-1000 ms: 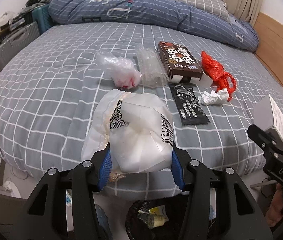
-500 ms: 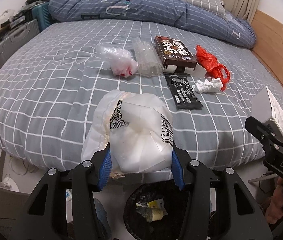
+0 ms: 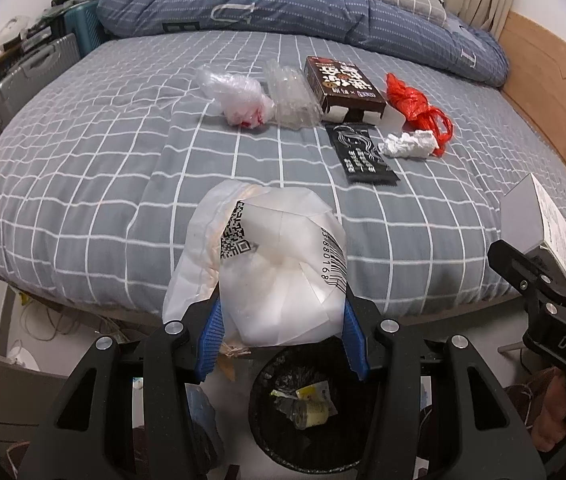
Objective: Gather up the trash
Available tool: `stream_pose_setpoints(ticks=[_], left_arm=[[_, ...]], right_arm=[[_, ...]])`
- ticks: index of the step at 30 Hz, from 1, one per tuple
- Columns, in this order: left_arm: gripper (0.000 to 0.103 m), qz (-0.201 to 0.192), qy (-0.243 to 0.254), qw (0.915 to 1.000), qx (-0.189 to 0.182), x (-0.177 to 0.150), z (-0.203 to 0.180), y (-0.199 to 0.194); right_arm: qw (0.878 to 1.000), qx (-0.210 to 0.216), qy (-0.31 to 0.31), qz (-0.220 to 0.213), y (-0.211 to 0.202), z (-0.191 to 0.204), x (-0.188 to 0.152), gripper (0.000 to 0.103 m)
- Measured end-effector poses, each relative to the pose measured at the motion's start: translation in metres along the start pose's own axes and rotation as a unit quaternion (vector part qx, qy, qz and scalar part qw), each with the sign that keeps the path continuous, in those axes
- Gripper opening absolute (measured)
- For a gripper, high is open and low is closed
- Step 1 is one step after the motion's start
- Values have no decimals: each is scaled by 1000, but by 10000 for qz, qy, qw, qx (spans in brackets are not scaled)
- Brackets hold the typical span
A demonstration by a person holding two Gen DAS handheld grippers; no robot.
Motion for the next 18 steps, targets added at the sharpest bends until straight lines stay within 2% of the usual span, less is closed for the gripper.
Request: stream_pose_setpoints(ticks=[18], left_arm=[[50,189,50,9998,74,-38,3,-10]], right_arm=[[9997,-1,-162,209,-15,13,-38,92]])
Point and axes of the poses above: each gripper's, at about its wrist camera, not at the fingertips, and y roughly the way its jaws point, z to its left, x to its top, the point moved 3 cm from there along y, roughly the way its jaws point
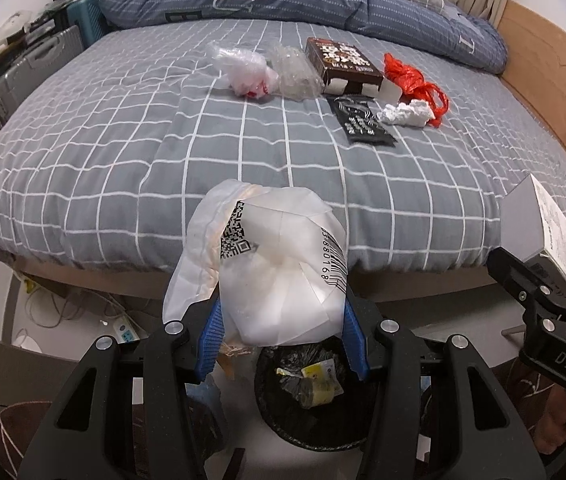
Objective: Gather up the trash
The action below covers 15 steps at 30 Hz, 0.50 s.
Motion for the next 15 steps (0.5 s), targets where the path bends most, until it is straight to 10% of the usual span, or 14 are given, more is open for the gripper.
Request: stream_pose_setpoints(ticks=[15], left_arm=[[50,229,43,9997,88,-31,1,0]], right_arm=[[9996,45,-28,269,-4,8,-32,92]])
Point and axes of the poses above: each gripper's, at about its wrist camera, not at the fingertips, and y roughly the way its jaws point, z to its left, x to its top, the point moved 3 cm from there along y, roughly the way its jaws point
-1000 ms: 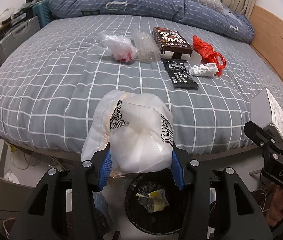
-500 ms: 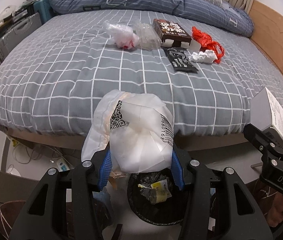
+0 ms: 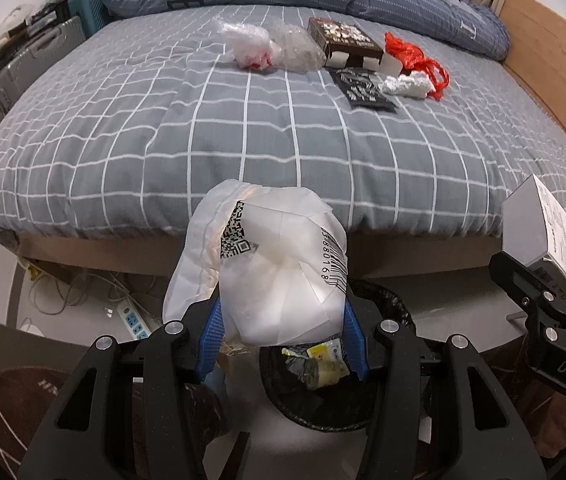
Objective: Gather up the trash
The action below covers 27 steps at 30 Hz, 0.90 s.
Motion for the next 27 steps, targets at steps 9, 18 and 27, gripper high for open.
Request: stream_pose_setpoints(ticks=[9,18,27], left_arm=[[50,227,-3,9997,-60,-27,1,1],[49,469,-25,9989,10,-43,9,25],[49,645,81,9978,115,-51,10,51]], right_arm=[[9997,22,11,231,2,3,-21,92],[9985,-31,-9,544,25,1,-45,92],[9966,-11,103,821,51,0,-56,92]])
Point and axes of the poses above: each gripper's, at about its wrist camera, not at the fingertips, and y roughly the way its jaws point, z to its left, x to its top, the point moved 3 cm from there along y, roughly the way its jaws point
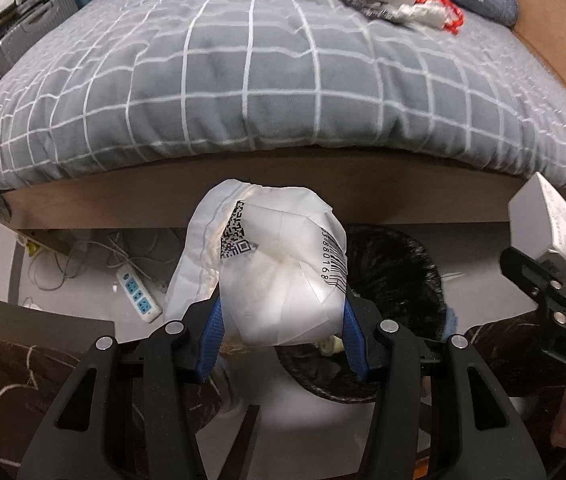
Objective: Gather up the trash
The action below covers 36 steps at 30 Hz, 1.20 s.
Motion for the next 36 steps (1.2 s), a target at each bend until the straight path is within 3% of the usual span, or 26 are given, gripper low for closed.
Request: stream_pose_setpoints(ticks=[12,22,36], left_arm=[[49,206,-298,9993,-105,-10,22,23],[49,306,-487,9983,-91,-16,38,27],[49,327,-161,9992,-184,-8,7,31]], right_arm=[[9988,168,-52,467,41,22,-6,93],[9975,283,-262,591,56,43,-4,96],[9994,150,69,314,36,-3,5,96]])
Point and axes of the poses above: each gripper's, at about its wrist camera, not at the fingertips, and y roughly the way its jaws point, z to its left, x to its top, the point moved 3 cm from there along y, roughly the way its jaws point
